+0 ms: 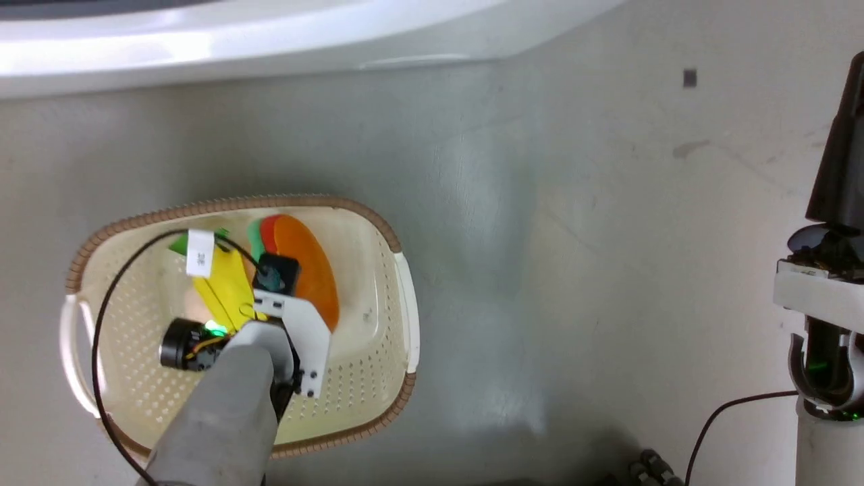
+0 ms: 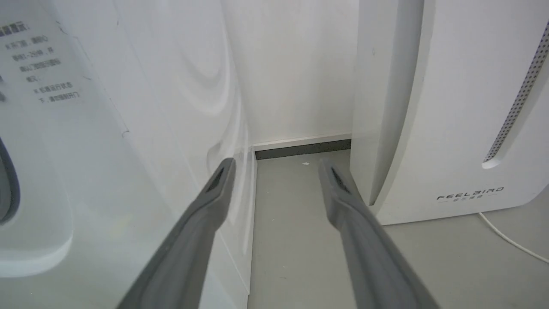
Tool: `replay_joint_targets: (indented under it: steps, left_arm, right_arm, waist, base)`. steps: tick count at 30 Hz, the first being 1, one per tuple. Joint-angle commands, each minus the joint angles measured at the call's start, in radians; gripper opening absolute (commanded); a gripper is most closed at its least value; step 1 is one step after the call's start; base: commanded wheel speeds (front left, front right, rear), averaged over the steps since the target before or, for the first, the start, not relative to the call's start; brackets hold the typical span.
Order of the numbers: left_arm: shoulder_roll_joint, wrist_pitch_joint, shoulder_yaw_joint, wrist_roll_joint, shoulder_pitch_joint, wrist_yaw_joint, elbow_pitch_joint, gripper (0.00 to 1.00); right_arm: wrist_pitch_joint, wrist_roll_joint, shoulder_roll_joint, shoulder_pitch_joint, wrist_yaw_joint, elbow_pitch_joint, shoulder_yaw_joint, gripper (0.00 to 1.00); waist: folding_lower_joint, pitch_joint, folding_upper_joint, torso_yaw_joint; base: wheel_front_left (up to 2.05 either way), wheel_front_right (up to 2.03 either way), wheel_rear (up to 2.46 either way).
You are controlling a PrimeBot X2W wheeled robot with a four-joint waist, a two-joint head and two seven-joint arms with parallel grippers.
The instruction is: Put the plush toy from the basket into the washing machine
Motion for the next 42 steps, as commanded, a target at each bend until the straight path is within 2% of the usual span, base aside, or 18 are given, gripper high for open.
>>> replay_joint_targets:
  steps: [1, 9, 16, 27, 30, 42]
  left_arm:
    - [-0.007, -0.017, -0.005, -0.01, 0.023, -0.012, 0.002, 0.0]
    - [-0.024, -0.058, -0.028, -0.022, 0.109, -0.048, 0.002, 0.0]
    - [-0.041, -0.162, -0.05, -0.036, 0.179, -0.076, 0.002, 0.0]
    - [-0.049, -0.26, -0.071, -0.049, 0.253, -0.079, -0.035, 0.0]
    - [-0.05, -0.266, -0.068, -0.052, 0.271, -0.066, -0.09, 0.0]
    - [-0.032, -0.267, -0.014, -0.022, 0.39, 0.0, -0.479, 0.0]
  right_arm:
    - [-0.005, 0.003, 0.0, 0.012, -0.001, 0.011, -0.001, 1.0]
    - [-0.005, -0.006, 0.0, 0.079, -0.001, 0.055, -0.008, 1.0]
    - [-0.005, -0.018, 0.0, 0.154, -0.001, 0.085, -0.014, 1.0]
    - [-0.005, -0.03, 0.0, 0.247, -0.001, 0.105, -0.023, 1.0]
    - [-0.005, -0.032, 0.0, 0.271, -0.001, 0.109, -0.024, 1.0]
    - [-0.005, -0.033, 0.0, 0.343, -0.001, 0.119, -0.035, 1.0]
  waist:
    - [-0.0001, -0.051, 0.0, 0.006]
    - [-0.0001, -0.21, 0.0, 0.038]
    - [-0.0001, -0.356, 0.0, 0.075]
    - [-0.0001, -0.52, 0.0, 0.118]
    - [-0.0001, -0.556, 0.0, 0.127]
    - [-0.0001, -0.656, 0.0, 0.151]
  base:
    - [0.0, 0.0, 0.0]
    - [0.0, 0.0, 0.0]
    - [0.0, 0.0, 0.0]
    - [0.0, 0.0, 0.0]
    - [0.0, 0.0, 0.0]
    - [0.0, 0.0, 0.0]
